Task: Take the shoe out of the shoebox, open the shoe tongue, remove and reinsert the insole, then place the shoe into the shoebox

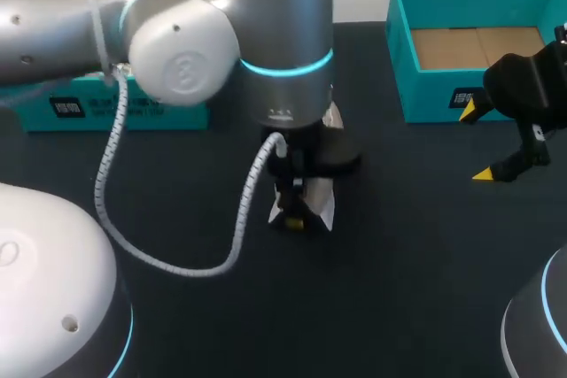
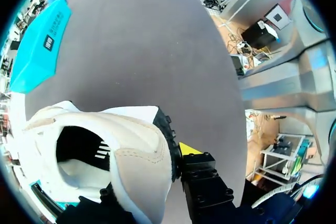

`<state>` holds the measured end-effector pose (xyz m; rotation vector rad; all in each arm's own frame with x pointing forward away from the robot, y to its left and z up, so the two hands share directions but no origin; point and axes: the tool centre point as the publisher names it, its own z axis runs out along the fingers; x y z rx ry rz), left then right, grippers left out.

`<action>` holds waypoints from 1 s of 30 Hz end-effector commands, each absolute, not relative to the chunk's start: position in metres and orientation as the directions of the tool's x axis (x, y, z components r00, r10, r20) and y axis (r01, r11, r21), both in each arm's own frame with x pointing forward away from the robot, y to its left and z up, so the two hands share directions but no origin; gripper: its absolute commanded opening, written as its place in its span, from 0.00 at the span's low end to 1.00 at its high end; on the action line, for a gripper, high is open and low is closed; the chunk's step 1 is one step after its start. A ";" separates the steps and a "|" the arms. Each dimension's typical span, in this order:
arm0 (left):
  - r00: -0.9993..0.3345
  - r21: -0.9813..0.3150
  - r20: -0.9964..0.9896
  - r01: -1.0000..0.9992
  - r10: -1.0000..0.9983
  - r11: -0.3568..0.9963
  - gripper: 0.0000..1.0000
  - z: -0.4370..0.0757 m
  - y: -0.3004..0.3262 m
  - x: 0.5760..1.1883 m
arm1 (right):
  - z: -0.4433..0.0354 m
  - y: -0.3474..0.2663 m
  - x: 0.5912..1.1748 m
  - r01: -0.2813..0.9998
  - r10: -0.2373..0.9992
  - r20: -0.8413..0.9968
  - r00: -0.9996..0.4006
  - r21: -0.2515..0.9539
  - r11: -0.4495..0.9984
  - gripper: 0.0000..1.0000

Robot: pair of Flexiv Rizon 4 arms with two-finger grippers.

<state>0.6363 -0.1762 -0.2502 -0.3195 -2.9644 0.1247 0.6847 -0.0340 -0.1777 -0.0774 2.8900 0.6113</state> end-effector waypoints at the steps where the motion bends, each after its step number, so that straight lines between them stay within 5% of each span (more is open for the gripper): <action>1: -0.964 -0.128 0.116 0.223 0.238 0.966 0.00 -0.168 -0.142 0.642 | -0.178 -0.033 0.687 -0.089 -0.014 -0.189 -0.982 0.394 0.915 1.00; 20: -0.967 -0.123 0.091 0.226 0.238 0.966 0.00 -0.162 -0.134 0.644 | -0.178 -0.033 0.687 -0.089 -0.014 -0.189 -0.982 0.394 0.915 1.00; 30: -0.961 -0.125 0.048 0.266 0.273 0.956 0.00 -0.156 -0.061 0.719 | -0.178 -0.033 0.687 -0.089 -0.014 -0.189 -0.982 0.394 0.915 1.00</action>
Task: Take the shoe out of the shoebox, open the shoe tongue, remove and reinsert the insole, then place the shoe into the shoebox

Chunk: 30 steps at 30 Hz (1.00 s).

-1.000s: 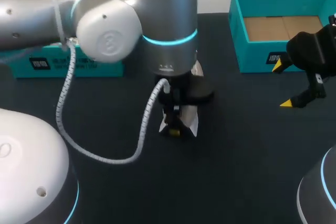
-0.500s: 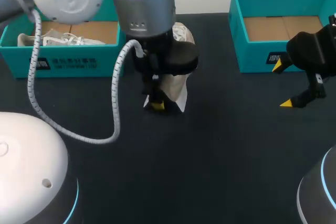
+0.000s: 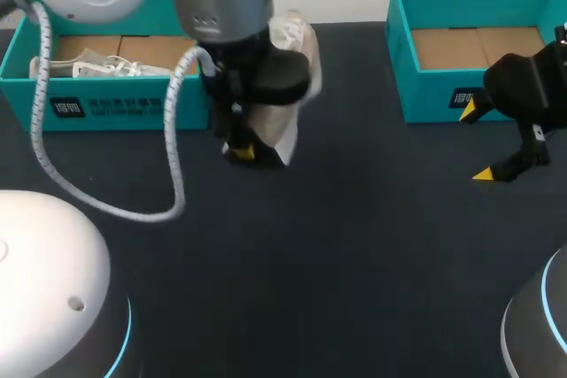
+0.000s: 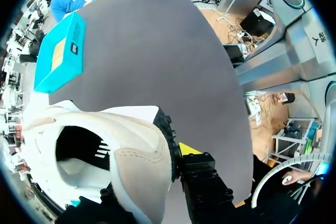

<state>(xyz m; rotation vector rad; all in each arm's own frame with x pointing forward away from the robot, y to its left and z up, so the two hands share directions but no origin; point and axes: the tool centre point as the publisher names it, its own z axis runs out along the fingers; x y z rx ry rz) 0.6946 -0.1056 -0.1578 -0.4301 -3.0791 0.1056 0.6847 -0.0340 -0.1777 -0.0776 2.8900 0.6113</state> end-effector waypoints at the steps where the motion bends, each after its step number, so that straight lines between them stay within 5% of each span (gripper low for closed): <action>1: -0.966 -0.126 0.062 0.243 0.252 0.962 0.00 -0.156 -0.052 0.729 | -0.178 -0.033 0.687 -0.089 -0.014 -0.189 -0.982 0.394 0.915 1.00; 11: -0.920 -0.108 0.104 0.368 0.378 0.924 0.00 -0.158 0.039 0.790 | -0.178 -0.033 0.687 -0.089 -0.014 -0.189 -0.982 0.394 0.915 1.00; 30: -0.938 0.005 0.206 0.285 0.278 0.958 0.00 -0.186 0.176 0.869 | -0.178 -0.033 0.687 -0.089 -0.014 -0.189 -0.982 0.394 0.915 1.00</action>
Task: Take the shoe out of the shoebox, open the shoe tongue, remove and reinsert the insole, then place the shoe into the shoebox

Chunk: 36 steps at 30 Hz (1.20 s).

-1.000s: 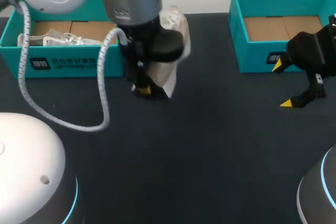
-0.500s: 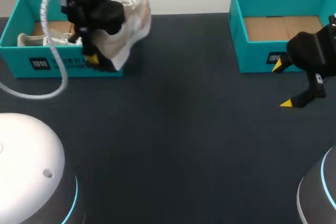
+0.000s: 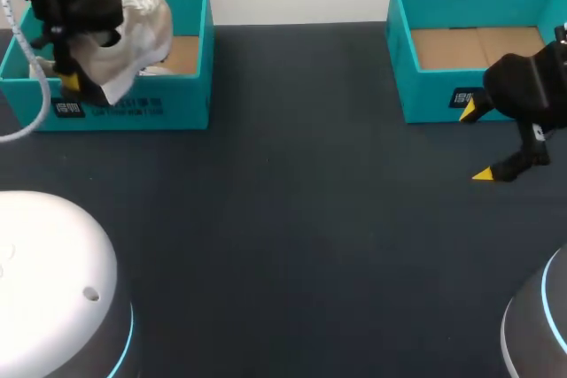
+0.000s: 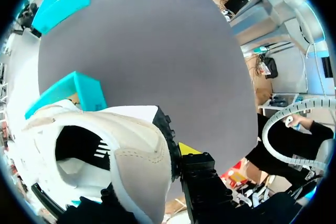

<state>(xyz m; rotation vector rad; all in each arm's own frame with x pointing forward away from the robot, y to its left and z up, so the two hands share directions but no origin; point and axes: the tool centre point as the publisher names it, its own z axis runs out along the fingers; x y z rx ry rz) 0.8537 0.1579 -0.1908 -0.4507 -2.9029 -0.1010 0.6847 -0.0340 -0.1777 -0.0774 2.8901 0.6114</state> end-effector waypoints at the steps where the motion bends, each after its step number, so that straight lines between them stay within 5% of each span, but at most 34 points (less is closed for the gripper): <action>1: -0.939 -0.004 0.203 0.282 0.277 0.959 0.00 -0.184 0.180 0.872 | -0.178 -0.033 0.687 -0.089 -0.014 -0.189 -0.982 0.394 0.915 1.00; 36: -0.953 -0.041 0.192 0.230 0.233 0.972 0.00 -0.167 0.238 0.924 | -0.178 -0.033 0.687 -0.089 -0.014 -0.189 -0.982 0.394 0.915 1.00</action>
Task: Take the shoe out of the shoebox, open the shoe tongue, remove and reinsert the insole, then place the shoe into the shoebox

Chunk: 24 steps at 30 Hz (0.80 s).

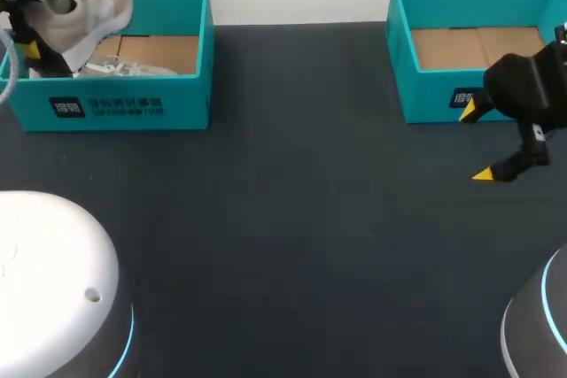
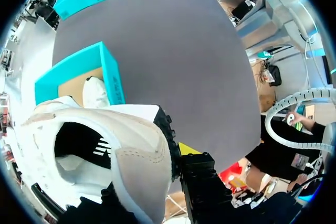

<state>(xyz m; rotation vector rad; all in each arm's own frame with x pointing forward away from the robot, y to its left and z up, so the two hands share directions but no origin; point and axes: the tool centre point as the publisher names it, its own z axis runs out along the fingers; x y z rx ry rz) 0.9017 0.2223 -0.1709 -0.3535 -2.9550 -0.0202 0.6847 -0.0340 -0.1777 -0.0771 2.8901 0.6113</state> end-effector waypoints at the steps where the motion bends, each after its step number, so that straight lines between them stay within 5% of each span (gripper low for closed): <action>1: -0.962 -0.022 0.168 0.216 0.217 0.976 0.00 -0.168 0.243 0.931 | -0.178 -0.033 0.687 -0.089 -0.014 -0.189 -0.982 0.394 0.915 1.00; 17: -0.986 -0.024 0.063 0.154 0.156 0.988 0.00 -0.181 0.291 1.033 | -0.178 -0.033 0.687 -0.089 -0.014 -0.189 -0.982 0.394 0.915 1.00; 24: -0.923 -0.024 0.056 0.379 0.380 0.925 0.00 -0.183 0.300 1.058 | -0.178 -0.033 0.687 -0.089 -0.014 -0.189 -0.982 0.394 0.915 1.00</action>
